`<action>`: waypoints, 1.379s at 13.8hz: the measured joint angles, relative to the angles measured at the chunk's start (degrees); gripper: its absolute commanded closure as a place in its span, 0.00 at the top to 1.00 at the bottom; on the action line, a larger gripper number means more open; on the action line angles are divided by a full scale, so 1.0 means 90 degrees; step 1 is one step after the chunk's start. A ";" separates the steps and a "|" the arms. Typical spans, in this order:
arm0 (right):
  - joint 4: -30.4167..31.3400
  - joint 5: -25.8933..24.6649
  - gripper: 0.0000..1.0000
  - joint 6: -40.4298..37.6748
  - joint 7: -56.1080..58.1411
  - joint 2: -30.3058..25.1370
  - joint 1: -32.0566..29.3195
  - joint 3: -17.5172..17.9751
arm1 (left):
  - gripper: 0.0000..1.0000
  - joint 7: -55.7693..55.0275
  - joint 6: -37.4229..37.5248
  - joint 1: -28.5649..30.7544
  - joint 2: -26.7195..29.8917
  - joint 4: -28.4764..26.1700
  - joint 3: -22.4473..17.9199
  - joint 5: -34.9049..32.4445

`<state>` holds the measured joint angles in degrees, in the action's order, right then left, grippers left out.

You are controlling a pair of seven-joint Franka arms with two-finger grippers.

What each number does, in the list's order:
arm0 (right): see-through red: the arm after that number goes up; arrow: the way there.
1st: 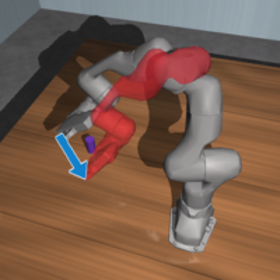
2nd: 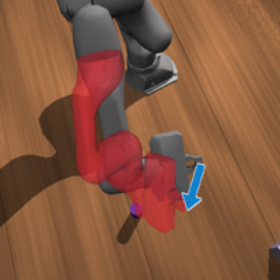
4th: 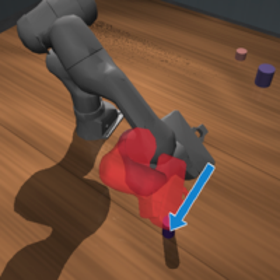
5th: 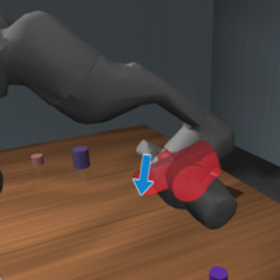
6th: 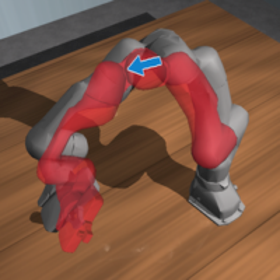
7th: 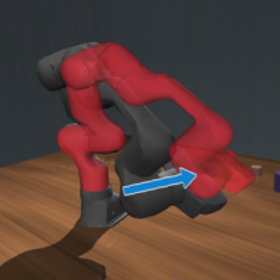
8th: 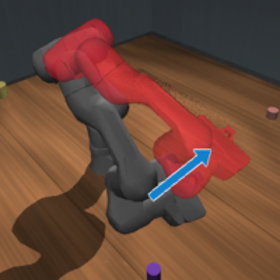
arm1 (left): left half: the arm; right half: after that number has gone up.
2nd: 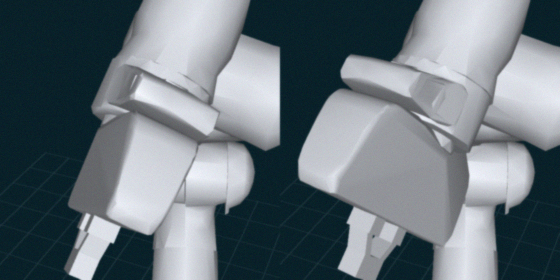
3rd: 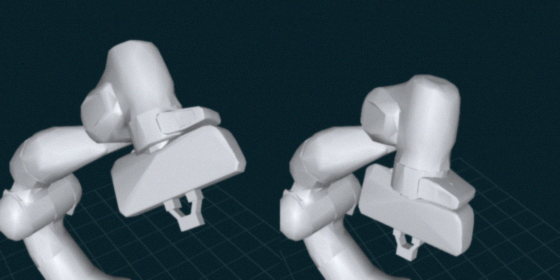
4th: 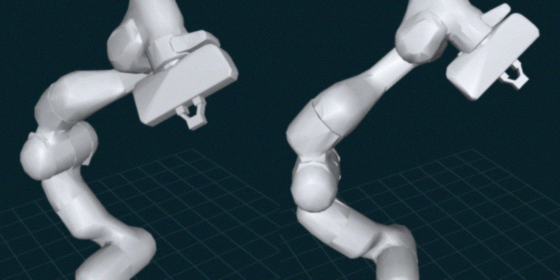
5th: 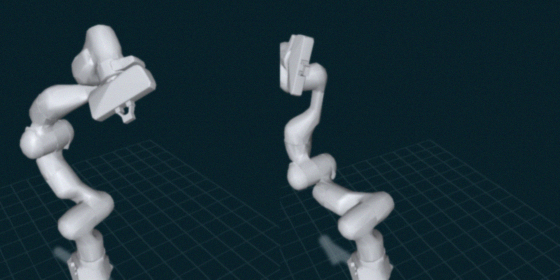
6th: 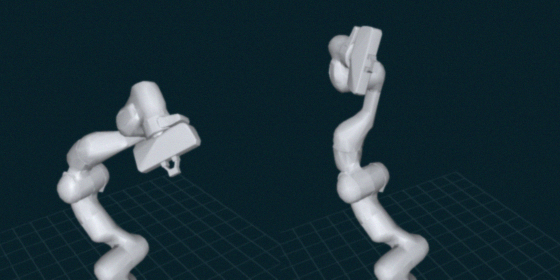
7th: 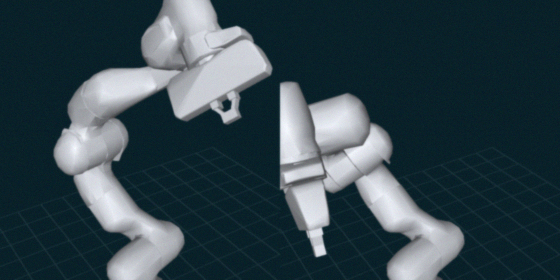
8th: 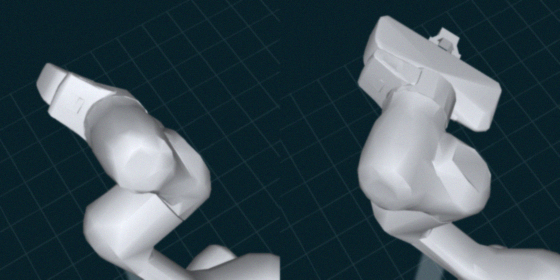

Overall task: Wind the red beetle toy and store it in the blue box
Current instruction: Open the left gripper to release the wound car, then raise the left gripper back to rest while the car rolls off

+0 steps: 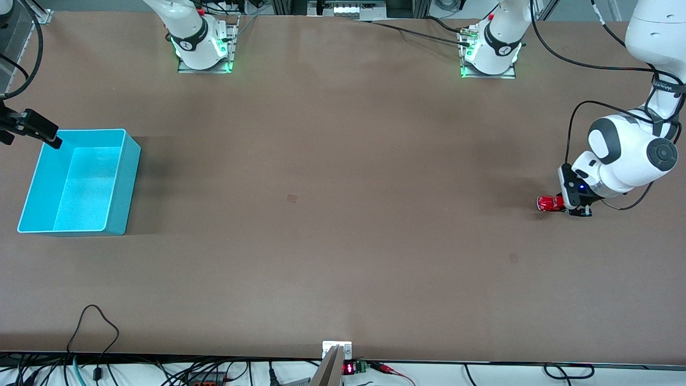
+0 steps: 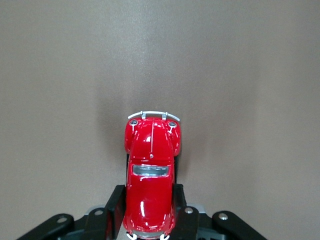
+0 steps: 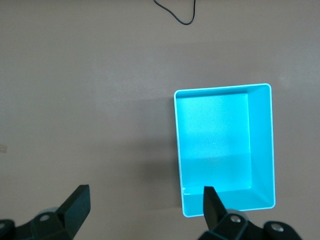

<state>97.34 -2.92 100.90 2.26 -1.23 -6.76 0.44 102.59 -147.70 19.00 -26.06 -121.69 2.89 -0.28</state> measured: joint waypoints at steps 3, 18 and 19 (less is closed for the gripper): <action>0.0000 0.0000 1.00 0.0000 0.0000 0.0000 -0.0001 0.0000 | 1.00 0.0004 -0.0124 0.0081 -0.0178 0.0016 0.0001 0.0000; 0.0000 0.0000 1.00 0.0000 0.0000 0.0001 -0.0009 -0.0002 | 1.00 -0.1430 0.3288 0.0071 0.0199 0.1655 0.0595 0.0001; 0.0000 0.0000 1.00 0.0000 0.0000 0.0002 -0.0009 -0.0002 | 1.00 -0.1693 0.3509 0.0062 0.0249 0.1740 0.0595 0.0001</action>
<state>97.34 -2.91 100.90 2.26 -1.21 -6.84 0.42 87.35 -116.12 19.55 -23.82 -106.03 8.25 -0.27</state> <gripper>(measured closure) 0.000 0.000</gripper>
